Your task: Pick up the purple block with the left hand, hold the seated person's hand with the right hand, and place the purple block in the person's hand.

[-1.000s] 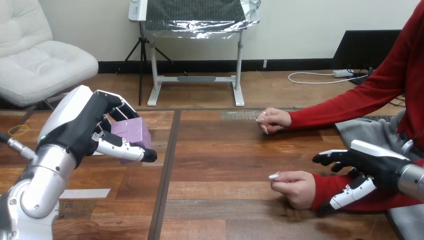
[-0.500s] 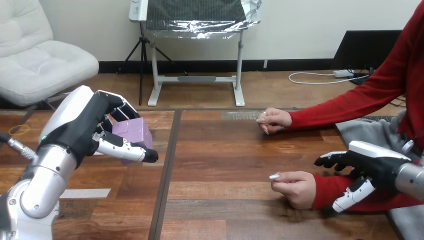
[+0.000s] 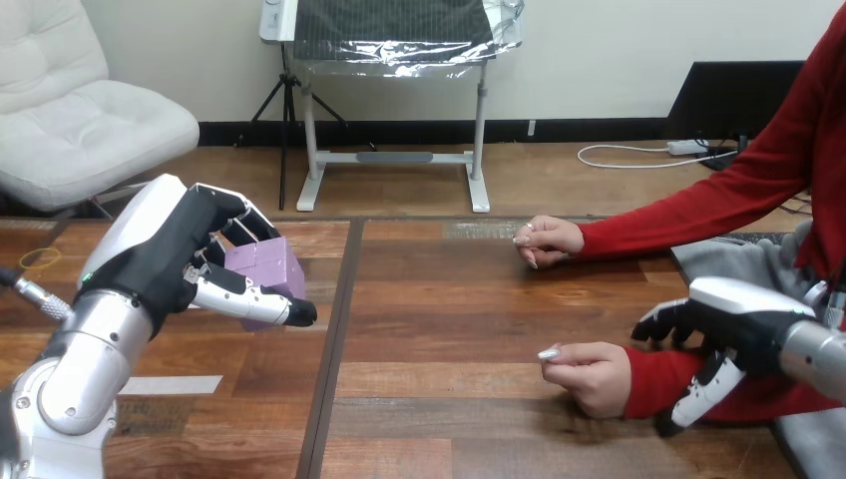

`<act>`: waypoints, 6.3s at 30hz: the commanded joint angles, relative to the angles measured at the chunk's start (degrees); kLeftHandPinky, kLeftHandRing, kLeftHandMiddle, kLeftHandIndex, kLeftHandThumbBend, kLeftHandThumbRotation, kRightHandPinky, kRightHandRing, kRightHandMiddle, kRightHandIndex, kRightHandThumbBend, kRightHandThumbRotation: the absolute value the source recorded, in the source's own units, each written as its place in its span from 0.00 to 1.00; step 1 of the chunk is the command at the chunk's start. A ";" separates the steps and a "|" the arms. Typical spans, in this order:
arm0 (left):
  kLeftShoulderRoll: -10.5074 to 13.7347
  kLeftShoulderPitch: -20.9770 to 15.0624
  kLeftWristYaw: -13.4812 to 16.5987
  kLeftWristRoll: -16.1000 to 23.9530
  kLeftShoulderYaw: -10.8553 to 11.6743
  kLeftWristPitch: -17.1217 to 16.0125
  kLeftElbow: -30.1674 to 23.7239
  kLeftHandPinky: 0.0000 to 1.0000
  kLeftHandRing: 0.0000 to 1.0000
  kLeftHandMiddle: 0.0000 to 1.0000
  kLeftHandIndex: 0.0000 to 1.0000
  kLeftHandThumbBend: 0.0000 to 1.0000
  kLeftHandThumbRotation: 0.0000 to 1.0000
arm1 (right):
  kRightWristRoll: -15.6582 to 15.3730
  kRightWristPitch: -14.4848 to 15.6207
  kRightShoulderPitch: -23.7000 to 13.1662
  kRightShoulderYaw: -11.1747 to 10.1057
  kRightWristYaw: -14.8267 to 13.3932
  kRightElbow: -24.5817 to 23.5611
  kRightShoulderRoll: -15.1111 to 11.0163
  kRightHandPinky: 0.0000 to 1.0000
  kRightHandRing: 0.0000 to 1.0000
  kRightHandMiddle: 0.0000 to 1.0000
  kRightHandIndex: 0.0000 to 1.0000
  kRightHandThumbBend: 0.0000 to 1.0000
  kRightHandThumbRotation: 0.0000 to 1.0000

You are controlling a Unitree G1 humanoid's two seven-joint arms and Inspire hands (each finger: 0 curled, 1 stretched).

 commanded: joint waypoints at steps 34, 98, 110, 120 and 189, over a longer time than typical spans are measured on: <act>0.60 -1.45 0.64 -0.57 2.29 -1.03 -2.87 0.27 0.32 0.39 0.41 0.85 0.00 | -7.78 2.57 -5.78 10.78 -10.86 6.98 3.46 0.39 0.43 0.48 0.49 1.00 0.09; -7.89 -2.23 11.75 -4.98 3.18 -9.28 4.54 0.32 0.34 0.38 0.40 0.85 0.00 | 5.60 -0.81 -3.86 3.89 -7.62 -0.12 2.22 0.29 0.35 0.41 0.41 0.88 0.06; -11.75 -3.66 14.62 -6.28 2.25 -9.92 8.19 0.33 0.34 0.39 0.40 0.82 0.00 | 8.58 -3.56 -2.27 1.27 -6.79 -5.10 1.11 0.26 0.30 0.35 0.36 0.86 0.05; -14.19 -5.75 16.04 -6.52 0.82 -12.27 13.42 0.34 0.37 0.41 0.42 0.81 0.00 | 11.32 -5.45 -0.79 -0.73 -5.62 -9.15 1.13 0.28 0.32 0.37 0.37 0.86 0.04; -29.51 -24.80 19.61 -10.49 -3.80 -23.08 47.97 0.41 0.43 0.44 0.42 0.85 0.00 | 14.44 5.10 5.63 -4.22 -1.56 -32.49 6.47 0.26 0.30 0.35 0.36 0.87 0.07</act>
